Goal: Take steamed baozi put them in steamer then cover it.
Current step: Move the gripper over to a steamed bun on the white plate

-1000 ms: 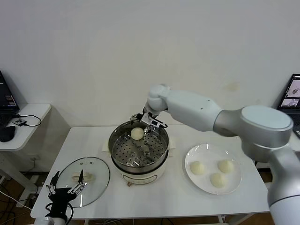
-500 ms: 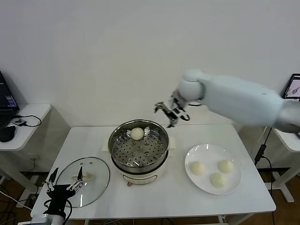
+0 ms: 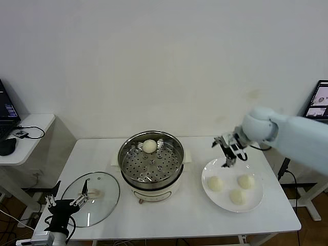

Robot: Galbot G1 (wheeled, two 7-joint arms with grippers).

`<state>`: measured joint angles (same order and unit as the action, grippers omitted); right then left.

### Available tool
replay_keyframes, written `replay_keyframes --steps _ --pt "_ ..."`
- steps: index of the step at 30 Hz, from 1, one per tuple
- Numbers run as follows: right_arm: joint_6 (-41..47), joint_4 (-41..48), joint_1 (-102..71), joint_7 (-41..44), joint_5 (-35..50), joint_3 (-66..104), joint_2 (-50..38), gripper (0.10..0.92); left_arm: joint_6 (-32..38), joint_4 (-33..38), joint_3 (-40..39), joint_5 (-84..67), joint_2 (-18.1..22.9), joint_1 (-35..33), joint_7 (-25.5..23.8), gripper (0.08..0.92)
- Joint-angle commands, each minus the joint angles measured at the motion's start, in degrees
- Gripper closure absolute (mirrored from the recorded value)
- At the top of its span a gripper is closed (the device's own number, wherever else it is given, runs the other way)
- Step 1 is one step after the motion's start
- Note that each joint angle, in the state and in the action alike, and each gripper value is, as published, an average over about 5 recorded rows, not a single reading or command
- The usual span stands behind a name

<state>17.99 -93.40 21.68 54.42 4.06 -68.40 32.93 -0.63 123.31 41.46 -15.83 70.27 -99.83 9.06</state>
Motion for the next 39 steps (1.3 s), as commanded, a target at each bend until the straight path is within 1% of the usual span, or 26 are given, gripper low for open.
replay_keyframes --steps 1,13,23,29,39 --pt "2.69 1.55 -13.27 -0.65 -4.23 6.86 -1.14 0.203 -0.10 0.05 0.18 0.05 -0.11 0.01 0.01 0.177" --pt "1.15 11.00 -19.49 -1.23 -7.37 11.36 6.49 0.203 -0.14 -0.21 0.62 0.06 0.33 -0.33 0.04 0.177" --pt "1.02 12.80 -21.57 -1.04 -7.96 12.16 8.24 0.208 -0.10 -0.53 0.62 0.07 0.36 -0.31 0.01 0.177" --pt "0.88 14.15 -22.71 -1.48 -8.69 13.05 9.50 0.241 -0.10 -0.79 0.50 0.06 0.27 0.01 -0.02 0.177" --pt "1.10 14.72 -22.90 -1.56 -8.96 13.71 10.17 0.342 -0.07 -0.76 0.60 0.03 0.37 -0.14 -0.03 0.177"
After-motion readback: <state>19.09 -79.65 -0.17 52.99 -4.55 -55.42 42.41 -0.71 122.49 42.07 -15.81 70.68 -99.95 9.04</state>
